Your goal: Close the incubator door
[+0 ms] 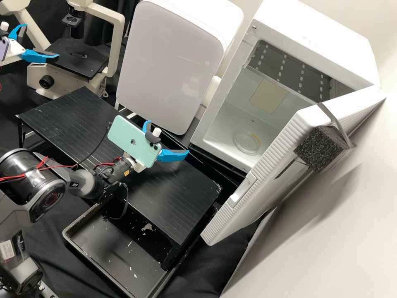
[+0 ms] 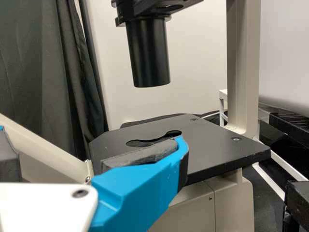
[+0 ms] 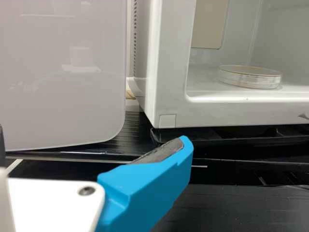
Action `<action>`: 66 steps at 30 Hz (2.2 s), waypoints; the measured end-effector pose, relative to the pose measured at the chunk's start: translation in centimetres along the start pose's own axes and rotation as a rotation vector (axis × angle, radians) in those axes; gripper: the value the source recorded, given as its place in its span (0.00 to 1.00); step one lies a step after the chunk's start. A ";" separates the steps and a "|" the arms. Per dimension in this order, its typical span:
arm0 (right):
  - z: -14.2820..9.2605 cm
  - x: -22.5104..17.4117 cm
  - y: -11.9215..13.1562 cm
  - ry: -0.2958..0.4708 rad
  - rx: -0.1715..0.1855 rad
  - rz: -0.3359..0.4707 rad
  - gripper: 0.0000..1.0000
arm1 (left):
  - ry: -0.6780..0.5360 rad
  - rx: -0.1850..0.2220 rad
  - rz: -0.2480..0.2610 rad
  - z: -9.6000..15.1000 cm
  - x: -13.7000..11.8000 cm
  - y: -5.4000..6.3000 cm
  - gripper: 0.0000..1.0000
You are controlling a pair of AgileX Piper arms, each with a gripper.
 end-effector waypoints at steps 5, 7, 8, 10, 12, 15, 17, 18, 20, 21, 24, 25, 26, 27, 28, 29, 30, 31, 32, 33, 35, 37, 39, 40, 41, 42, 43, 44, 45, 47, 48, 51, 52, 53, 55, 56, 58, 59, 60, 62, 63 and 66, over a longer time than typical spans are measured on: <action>0.0 0.0 0.0 0.000 0.000 0.000 1.00 | 0.000 0.000 0.000 0.0 0.0 0.0 1.00; 0.0 0.0 0.0 0.000 0.000 0.000 1.00 | 0.000 0.000 0.000 0.0 0.0 0.0 1.00; 0.0 0.0 0.0 0.000 0.000 0.000 1.00 | 0.000 0.000 0.000 0.0 0.0 0.0 1.00; 0.0 -0.1 0.0 0.002 0.000 0.002 1.00 | 0.000 0.000 0.000 0.0 0.0 0.0 1.00; 0.2 -0.6 0.0 0.003 0.000 0.009 1.00 | 0.000 0.000 0.000 0.0 0.0 0.0 1.00; 0.8 -2.3 0.6 -0.011 -0.002 0.039 1.00 | 0.000 0.000 0.000 0.0 0.0 0.0 1.00; 1.0 -3.6 1.1 -0.003 -0.004 0.074 1.00 | 0.000 0.000 0.000 0.0 0.0 0.0 1.00; 1.2 -4.3 1.3 0.000 -0.004 0.093 1.00 | 0.000 0.000 0.000 0.0 0.0 0.0 1.00; 1.3 -5.9 1.8 0.010 0.001 0.147 1.00 | 0.000 0.000 0.000 0.0 0.0 0.0 1.00; 1.3 -6.6 2.0 0.013 0.001 0.177 1.00 | 0.000 0.000 0.000 0.0 0.0 0.0 1.00; 1.4 -8.6 2.6 -0.011 -0.017 0.270 1.00 | 0.000 0.000 0.000 0.0 0.0 0.0 1.00; 1.5 -9.3 2.8 -0.038 -0.020 0.306 1.00 | 0.000 0.000 0.000 0.0 0.0 0.0 1.00; 1.5 -10.1 2.9 -0.073 -0.053 0.337 1.00 | 0.000 0.000 0.000 0.0 0.0 0.0 1.00; 1.6 -10.7 3.1 -0.113 -0.058 0.370 1.00 | 0.000 0.000 0.000 0.0 0.0 0.0 1.00; 1.6 -11.4 3.2 -0.144 -0.072 0.397 1.00 | 0.000 0.000 0.000 0.0 0.0 0.0 1.00; 1.8 -11.9 3.5 -0.186 -0.087 0.426 1.00 | 0.000 0.000 0.000 0.0 0.0 0.0 1.00; 1.9 -12.4 3.6 -0.211 -0.098 0.444 1.00 | 0.000 0.000 0.000 0.0 0.0 0.0 1.00; 2.1 -12.8 3.8 -0.248 -0.111 0.466 1.00 | 0.000 0.000 0.000 0.0 0.0 0.0 1.00; 2.1 -13.1 4.0 -0.273 -0.128 0.486 1.00 | 0.000 0.000 0.000 0.0 0.0 0.0 1.00; 2.2 -13.4 4.2 -0.299 -0.132 0.506 1.00 | 0.000 0.000 0.000 0.0 0.0 0.0 1.00; 2.4 -13.9 4.6 -0.345 -0.155 0.533 1.00 | 0.000 0.000 0.000 0.0 0.0 0.0 1.00; 2.7 -14.3 4.8 -0.394 -0.181 0.551 1.00 | 0.000 0.000 0.000 0.0 0.0 0.0 1.00; 2.9 -14.5 4.9 -0.424 -0.187 0.558 1.00 | 0.000 0.000 0.000 0.0 0.0 0.0 1.00; 3.0 -14.5 5.0 -0.439 -0.191 0.562 1.00 | 0.000 0.000 0.000 0.0 0.0 0.0 1.00; 3.2 -14.6 5.0 -0.453 -0.190 0.566 1.00 | 0.000 0.000 0.000 0.0 0.0 0.0 1.00; 3.3 -14.5 5.2 -0.464 -0.187 0.574 1.00 | 0.000 0.000 0.000 0.0 0.0 0.0 1.00; 3.4 -14.4 5.2 -0.478 -0.189 0.577 1.00 | 0.000 0.000 0.000 0.0 0.0 0.0 1.00; 3.6 -14.2 5.3 -0.491 -0.191 0.578 1.00 | 0.000 0.000 0.000 0.0 0.0 0.0 1.00; 3.8 -13.9 5.4 -0.509 -0.194 0.581 1.00 | 0.000 0.000 0.000 0.0 0.0 0.0 1.00; 4.3 -13.2 5.7 -0.549 -0.202 0.589 1.00 | 0.000 0.000 0.000 0.0 0.0 0.0 1.00; 4.6 -12.8 5.8 -0.569 -0.207 0.591 1.00 | 0.000 0.000 0.000 0.0 0.0 0.0 1.00; 5.5 -11.8 6.2 -0.615 -0.204 0.600 1.00 | 0.000 0.000 0.000 0.0 0.0 0.0 1.00; 5.7 -11.5 6.4 -0.625 -0.195 0.611 1.00 | 0.000 0.000 0.000 0.0 0.0 0.0 1.00; 6.0 -11.1 6.5 -0.636 -0.185 0.617 1.00 | 0.000 0.000 0.000 0.0 0.0 0.0 1.00; 6.5 -10.5 6.8 -0.655 -0.171 0.628 1.00 | 0.000 0.000 0.000 0.0 0.0 0.0 1.00; 6.8 -10.2 6.9 -0.667 -0.172 0.633 1.00 | 0.000 0.000 0.000 0.0 0.0 0.0 1.00; 7.1 -9.8 7.2 -0.679 -0.166 0.644 1.00 | 0.000 0.000 0.000 0.0 0.0 0.0 1.00; 7.3 -9.6 7.3 -0.683 -0.161 0.650 1.00 | 0.000 0.000 0.000 0.0 0.0 0.0 1.00; 7.3 -9.5 7.4 -0.682 -0.155 0.653 1.00 | 0.000 0.000 0.000 0.0 0.0 0.0 1.00; 7.5 -9.4 7.5 -0.688 -0.154 0.660 1.00 | 0.000 0.000 0.000 0.0 0.0 0.0 1.00; 7.5 -9.3 7.6 -0.686 -0.150 0.662 1.00 | 0.000 0.000 0.000 0.0 0.0 0.0 1.00; 7.3 -9.1 7.7 -0.665 -0.132 0.672 1.00 | 0.000 0.000 0.000 0.0 0.0 0.0 1.00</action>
